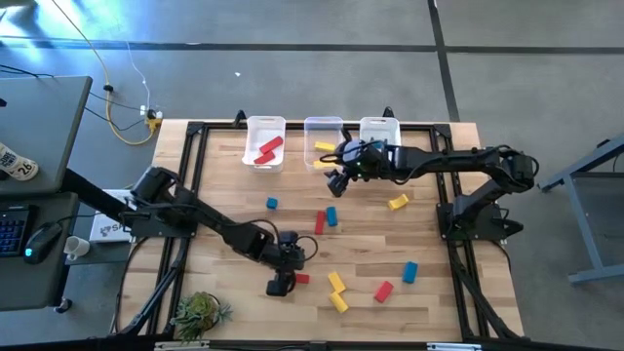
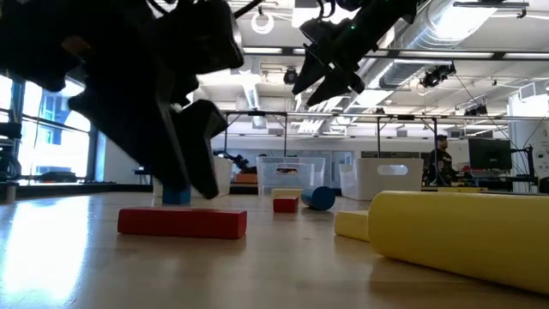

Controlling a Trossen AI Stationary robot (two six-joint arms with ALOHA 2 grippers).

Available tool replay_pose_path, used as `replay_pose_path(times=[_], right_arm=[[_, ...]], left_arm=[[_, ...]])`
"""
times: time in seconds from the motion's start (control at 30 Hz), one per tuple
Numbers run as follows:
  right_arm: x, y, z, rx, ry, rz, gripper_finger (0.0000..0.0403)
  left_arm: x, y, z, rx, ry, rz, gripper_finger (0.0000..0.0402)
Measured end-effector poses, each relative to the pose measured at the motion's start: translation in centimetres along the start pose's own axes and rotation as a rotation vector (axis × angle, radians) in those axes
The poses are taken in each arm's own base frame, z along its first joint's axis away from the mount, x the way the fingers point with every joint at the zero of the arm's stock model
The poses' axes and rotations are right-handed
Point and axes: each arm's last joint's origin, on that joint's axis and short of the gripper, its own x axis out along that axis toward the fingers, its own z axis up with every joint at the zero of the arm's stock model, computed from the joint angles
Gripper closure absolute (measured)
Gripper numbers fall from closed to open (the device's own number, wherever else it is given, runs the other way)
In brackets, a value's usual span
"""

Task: Sort & place blocks by color
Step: Put the red block into the left white bin

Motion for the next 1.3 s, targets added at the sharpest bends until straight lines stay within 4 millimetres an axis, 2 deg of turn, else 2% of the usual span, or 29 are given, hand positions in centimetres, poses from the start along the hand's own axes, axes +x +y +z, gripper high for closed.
replay_pose_path(times=[0.33, 0.6, 0.7, 0.9, 1.17, 1.3], right_arm=[[0.0, -0.2, -0.4, 0.039, 0.031, -0.04, 0.0164], [0.0, -0.2, -0.4, 0.045, 0.029, -0.05, 0.0164], [0.0, -0.3, -0.5, 0.049, 0.034, -0.052, 0.0164], [0.0, -0.3, -0.6, 0.045, 0.053, -0.056, 0.0164], [0.0, -0.2, -0.9, 0.03, 0.098, 0.003, 0.017], [-0.1, -0.1, -1.0, 0.082, 0.126, 0.051, 0.0178]], left_arm=[[1.4, -1.5, -1.3, 0.048, 0.044, 0.028, 0.0165], [1.8, -1.3, -1.4, 0.029, 0.043, 0.054, 0.0172], [1.9, -1.2, -1.4, 0.03, 0.038, 0.085, 0.0204], [1.8, -1.1, -1.4, 0.054, 0.038, 0.098, 0.0325], [1.4, 0.0, -1.0, 0.049, 0.042, 0.077, 0.033], [-0.2, 1.1, -0.3, 0.021, 0.028, 0.101, 0.033]])
